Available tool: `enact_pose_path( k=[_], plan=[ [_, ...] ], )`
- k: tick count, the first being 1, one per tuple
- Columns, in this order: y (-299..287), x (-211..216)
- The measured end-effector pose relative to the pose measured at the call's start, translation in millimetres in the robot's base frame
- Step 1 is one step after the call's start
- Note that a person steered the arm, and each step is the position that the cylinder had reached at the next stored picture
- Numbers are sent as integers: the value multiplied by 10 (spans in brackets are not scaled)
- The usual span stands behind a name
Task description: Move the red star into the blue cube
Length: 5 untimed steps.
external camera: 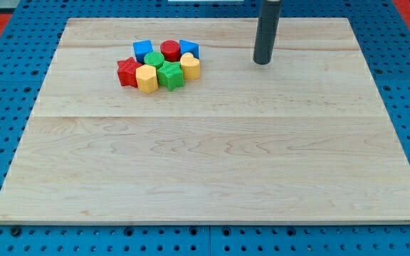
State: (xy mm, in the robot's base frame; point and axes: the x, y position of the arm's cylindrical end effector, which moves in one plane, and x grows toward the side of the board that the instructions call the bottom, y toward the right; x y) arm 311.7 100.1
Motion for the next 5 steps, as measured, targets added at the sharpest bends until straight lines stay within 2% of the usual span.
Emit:
enact_pose_path(
  k=[2, 3, 4, 5],
  plan=[
    [0, -1],
    [180, 176],
    [145, 782],
    [-621, 1183]
  ],
)
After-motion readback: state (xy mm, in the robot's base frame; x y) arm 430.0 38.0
